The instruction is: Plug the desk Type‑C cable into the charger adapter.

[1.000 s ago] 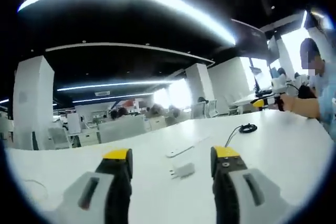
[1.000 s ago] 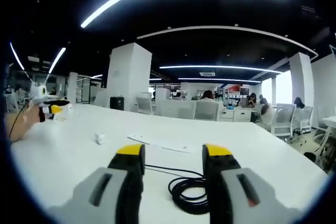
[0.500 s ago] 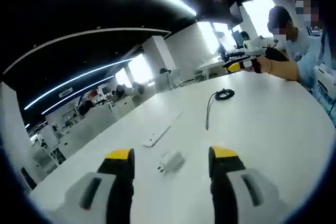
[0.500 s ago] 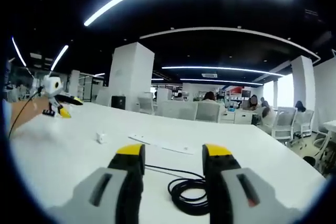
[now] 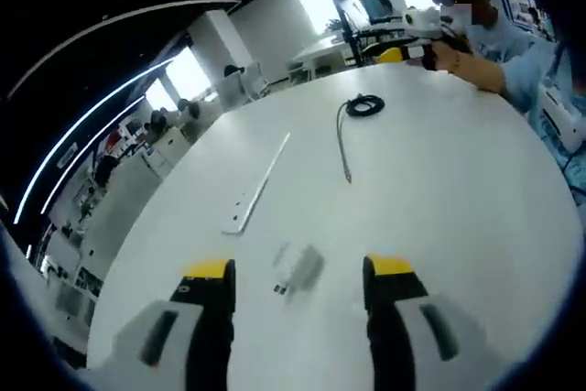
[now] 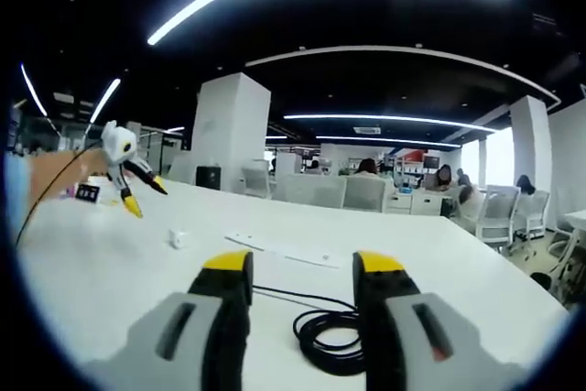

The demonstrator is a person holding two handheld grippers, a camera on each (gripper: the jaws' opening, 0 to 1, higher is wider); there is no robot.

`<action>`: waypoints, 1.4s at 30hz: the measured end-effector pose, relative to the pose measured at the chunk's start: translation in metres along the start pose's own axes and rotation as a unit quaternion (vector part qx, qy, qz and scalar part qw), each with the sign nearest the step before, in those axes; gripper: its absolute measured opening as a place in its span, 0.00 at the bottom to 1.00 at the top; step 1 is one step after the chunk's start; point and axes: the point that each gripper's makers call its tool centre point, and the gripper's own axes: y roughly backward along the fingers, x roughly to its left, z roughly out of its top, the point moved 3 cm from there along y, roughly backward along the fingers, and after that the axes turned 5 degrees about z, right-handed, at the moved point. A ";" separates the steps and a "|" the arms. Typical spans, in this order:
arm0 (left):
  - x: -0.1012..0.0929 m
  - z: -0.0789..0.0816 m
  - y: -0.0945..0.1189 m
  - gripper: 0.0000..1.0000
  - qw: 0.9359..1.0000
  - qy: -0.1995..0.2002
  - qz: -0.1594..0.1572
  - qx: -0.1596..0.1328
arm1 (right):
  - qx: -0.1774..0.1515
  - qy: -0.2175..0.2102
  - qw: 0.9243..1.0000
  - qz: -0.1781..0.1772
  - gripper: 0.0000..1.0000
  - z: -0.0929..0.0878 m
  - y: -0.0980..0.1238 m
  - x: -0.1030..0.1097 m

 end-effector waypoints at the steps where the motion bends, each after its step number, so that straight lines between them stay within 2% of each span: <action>1: -0.001 0.000 -0.004 0.56 1.000 -0.006 -0.008 0.011 | 0.000 0.000 1.000 0.001 0.45 0.000 0.000 0.000; 7: 0.000 0.002 -0.022 0.53 0.998 -0.031 -0.026 0.041 | 0.000 0.005 1.000 0.006 0.45 0.002 0.000 0.003; 11: 0.002 -0.008 -0.030 0.50 0.994 -0.047 -0.039 0.092 | -0.004 0.005 1.000 0.007 0.45 0.004 0.001 0.002; 17: 0.003 -0.005 -0.048 0.50 0.991 -0.051 -0.057 0.110 | -0.007 0.000 1.000 0.010 0.45 0.006 0.002 0.002; 19: 0.002 -0.013 -0.054 0.50 0.985 -0.064 -0.070 0.143 | -0.007 0.002 1.000 0.009 0.45 0.006 0.002 0.002; 21: 0.000 -0.019 -0.059 0.51 0.981 -0.068 -0.079 0.162 | -0.008 0.001 1.000 0.010 0.45 0.006 0.002 0.002; 27: -0.002 -0.019 -0.072 0.53 0.979 -0.079 -0.088 0.166 | -0.009 -0.007 1.000 0.015 0.45 0.006 0.002 0.001; 29: -0.004 -0.023 -0.077 0.52 0.974 -0.080 -0.101 0.184 | -0.010 -0.007 1.000 0.016 0.44 0.006 0.002 0.001; 32: -0.002 -0.025 -0.084 0.48 0.972 -0.084 -0.105 0.191 | -0.012 -0.005 1.000 0.020 0.44 0.008 0.002 0.002; 36: -0.001 -0.026 -0.086 0.36 0.970 -0.078 -0.115 0.199 | -0.018 -0.011 0.999 0.027 0.44 0.010 0.003 0.003; 42: -0.002 -0.030 -0.087 0.34 0.969 -0.075 -0.118 0.203 | -0.017 -0.012 0.999 0.027 0.43 0.009 0.003 0.003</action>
